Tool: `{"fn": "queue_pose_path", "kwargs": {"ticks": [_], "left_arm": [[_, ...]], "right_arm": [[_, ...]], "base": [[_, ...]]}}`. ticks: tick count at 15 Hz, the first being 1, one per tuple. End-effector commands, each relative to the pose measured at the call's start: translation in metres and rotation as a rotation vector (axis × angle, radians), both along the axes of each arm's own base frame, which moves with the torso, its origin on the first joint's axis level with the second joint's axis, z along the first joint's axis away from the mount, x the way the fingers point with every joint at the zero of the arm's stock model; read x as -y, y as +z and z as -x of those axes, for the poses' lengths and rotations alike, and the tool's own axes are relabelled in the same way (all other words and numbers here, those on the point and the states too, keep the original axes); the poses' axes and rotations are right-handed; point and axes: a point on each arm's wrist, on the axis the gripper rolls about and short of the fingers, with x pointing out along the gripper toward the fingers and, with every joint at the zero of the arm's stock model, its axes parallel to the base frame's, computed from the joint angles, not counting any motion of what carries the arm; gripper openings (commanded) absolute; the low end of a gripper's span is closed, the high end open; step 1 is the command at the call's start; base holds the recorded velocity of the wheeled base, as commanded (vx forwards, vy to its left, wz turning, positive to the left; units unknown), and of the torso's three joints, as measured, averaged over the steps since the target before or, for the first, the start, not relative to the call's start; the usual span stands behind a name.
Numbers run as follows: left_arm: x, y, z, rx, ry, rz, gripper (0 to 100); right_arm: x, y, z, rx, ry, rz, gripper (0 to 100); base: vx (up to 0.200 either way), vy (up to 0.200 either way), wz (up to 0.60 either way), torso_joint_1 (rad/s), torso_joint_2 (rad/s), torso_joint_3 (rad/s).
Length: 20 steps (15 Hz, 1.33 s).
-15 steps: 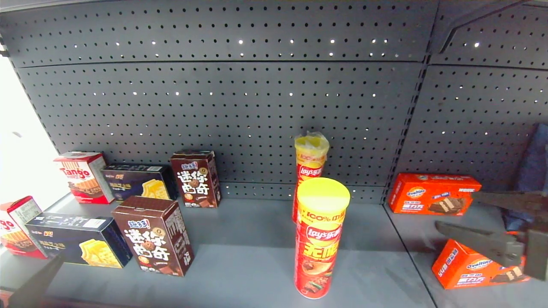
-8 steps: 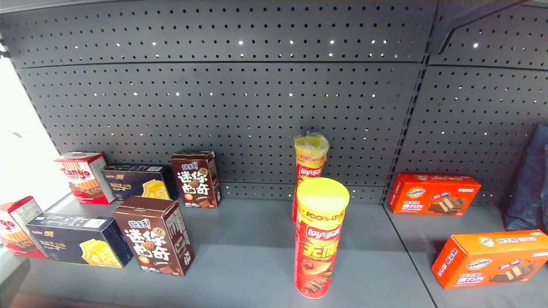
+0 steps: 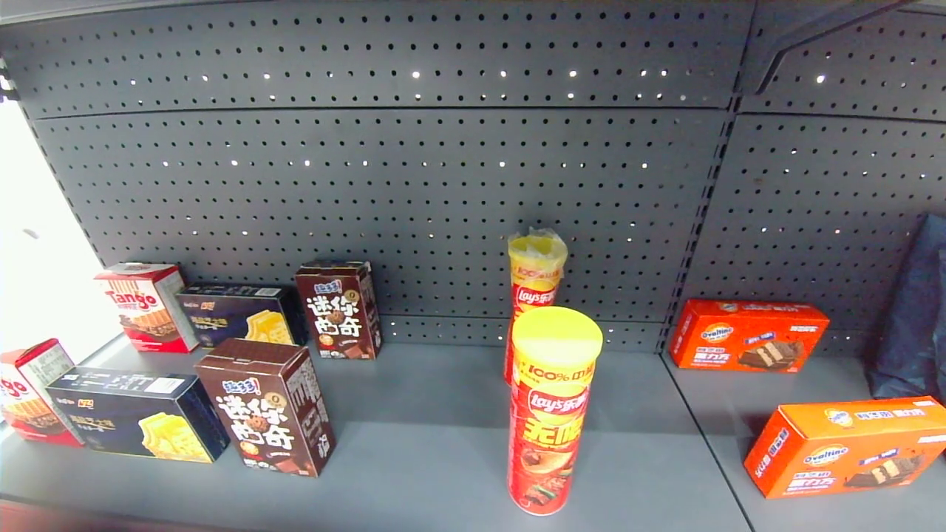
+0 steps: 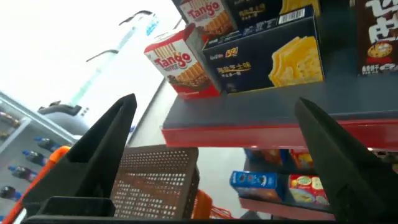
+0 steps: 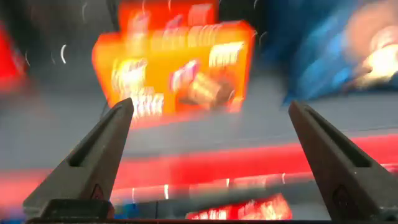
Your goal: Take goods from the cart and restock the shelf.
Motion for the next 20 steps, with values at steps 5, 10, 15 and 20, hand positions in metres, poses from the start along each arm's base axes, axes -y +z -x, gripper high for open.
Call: {"fn": "queue_pose_path", "kwargs": {"ticks": [5,10,15,20], "left_arm": [[-0.004,-0.015,0.011,0.073,-0.049,0.081,100],[-0.005,-0.047,0.007,0.017,-0.111,0.069,100],[0.005,-0.042,0.003,0.039,-0.096,0.213,100],[0.028,-0.078,-0.001,-0.001,-0.378,0.4,100]], "right_arm": [[-0.001,-0.01,0.001,-0.042,0.038,0.023,100],[-0.001,-0.01,0.001,-0.042,0.038,0.023,100],[-0.001,-0.01,0.001,-0.042,0.038,0.023,100],[-0.001,-0.01,0.001,-0.042,0.038,0.023,100]], "base": [[0.0,0.0,0.0,0.0,0.0,0.0],[0.0,0.0,0.0,0.0,0.0,0.0],[0.0,0.0,0.0,0.0,0.0,0.0],[0.0,0.0,0.0,0.0,0.0,0.0]]}}
